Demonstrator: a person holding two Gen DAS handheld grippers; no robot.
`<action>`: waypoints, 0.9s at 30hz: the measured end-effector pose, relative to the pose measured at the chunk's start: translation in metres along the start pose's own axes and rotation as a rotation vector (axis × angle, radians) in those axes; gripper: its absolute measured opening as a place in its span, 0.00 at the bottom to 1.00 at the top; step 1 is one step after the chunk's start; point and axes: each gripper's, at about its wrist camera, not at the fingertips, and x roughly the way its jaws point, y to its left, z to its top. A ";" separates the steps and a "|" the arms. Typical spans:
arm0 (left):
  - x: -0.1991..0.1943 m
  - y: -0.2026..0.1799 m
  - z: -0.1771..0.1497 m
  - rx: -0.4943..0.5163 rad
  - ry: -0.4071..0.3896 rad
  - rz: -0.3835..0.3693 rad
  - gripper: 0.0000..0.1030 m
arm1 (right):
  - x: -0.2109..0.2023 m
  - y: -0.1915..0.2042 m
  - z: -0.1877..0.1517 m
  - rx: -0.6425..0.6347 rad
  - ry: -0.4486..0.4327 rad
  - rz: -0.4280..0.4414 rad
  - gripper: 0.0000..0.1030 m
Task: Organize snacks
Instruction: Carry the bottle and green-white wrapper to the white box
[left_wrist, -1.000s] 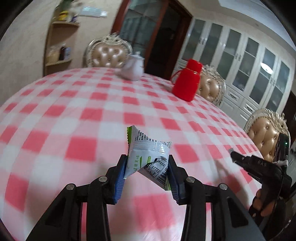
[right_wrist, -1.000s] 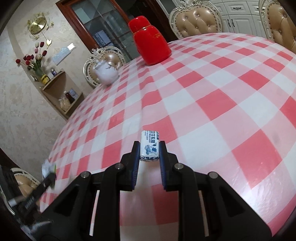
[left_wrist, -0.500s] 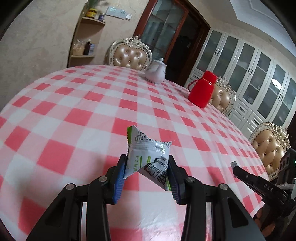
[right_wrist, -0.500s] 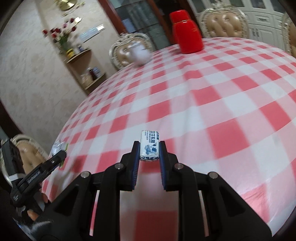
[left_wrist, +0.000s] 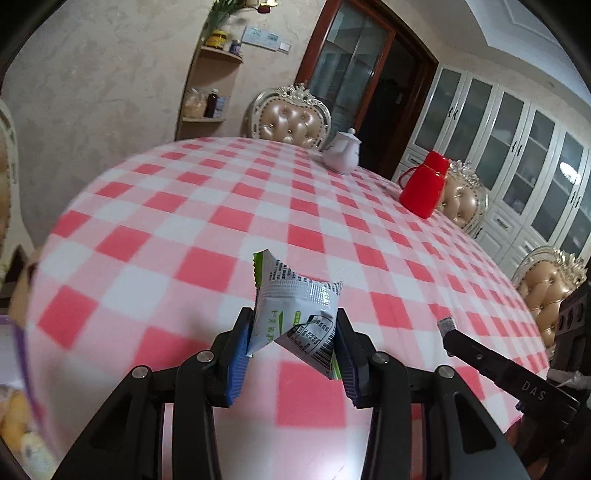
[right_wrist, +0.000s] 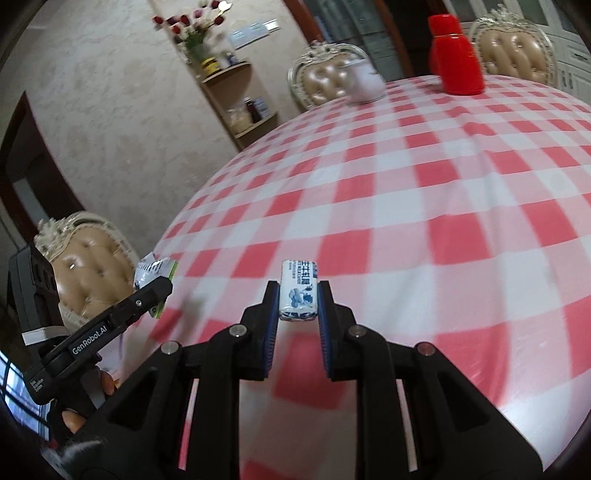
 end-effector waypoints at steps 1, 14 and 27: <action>-0.007 0.003 -0.002 0.005 0.000 0.011 0.42 | 0.000 0.008 -0.004 -0.012 0.005 0.013 0.23; -0.096 0.065 -0.029 0.035 -0.009 0.166 0.42 | 0.016 0.110 -0.055 -0.177 0.111 0.161 0.23; -0.190 0.157 -0.063 0.064 0.045 0.303 0.42 | 0.017 0.260 -0.133 -0.518 0.231 0.304 0.23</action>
